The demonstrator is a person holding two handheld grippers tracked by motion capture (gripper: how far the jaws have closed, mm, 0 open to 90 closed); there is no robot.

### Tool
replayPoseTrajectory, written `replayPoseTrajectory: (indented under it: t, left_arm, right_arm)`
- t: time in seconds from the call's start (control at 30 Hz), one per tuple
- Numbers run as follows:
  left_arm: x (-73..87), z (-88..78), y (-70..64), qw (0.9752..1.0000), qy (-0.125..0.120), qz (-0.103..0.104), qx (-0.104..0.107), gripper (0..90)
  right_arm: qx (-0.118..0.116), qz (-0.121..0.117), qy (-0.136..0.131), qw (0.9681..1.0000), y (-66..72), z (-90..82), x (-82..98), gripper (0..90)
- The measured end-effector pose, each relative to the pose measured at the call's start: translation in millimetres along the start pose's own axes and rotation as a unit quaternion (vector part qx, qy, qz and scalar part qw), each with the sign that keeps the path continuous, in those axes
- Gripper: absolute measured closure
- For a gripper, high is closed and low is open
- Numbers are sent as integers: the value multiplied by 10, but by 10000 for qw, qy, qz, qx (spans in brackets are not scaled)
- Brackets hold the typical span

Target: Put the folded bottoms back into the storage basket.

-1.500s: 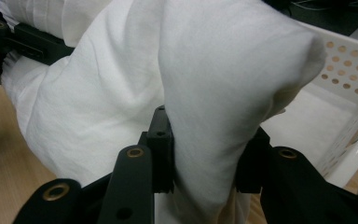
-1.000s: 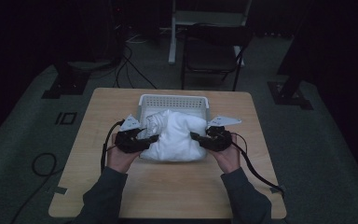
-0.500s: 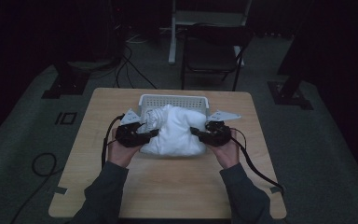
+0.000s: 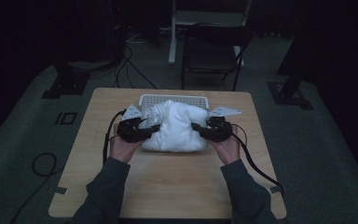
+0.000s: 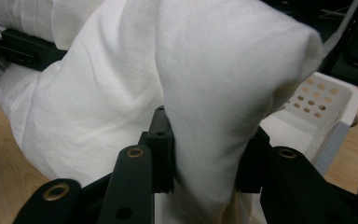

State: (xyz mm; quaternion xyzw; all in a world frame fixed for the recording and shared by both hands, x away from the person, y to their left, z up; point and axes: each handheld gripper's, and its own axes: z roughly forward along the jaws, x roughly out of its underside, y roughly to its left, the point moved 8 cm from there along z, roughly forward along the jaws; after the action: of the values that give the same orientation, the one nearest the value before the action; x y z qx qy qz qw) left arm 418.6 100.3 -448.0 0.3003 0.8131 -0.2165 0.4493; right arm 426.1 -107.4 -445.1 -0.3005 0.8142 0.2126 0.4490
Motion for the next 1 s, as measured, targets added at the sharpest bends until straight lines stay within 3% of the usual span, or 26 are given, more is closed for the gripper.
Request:
replayPoseTrajectory:
  t: [0.27,1.0]
  left_arm:
    - [-80,35,46,10000,-56,-17,-12,549]
    - [-194,190,234,9999,-70,-99,-110,549]
  right_arm:
    - [86,-63,-15,9999,-52,11,-96,658]
    - [196,87,-56,9998,-215,154,-206,658]
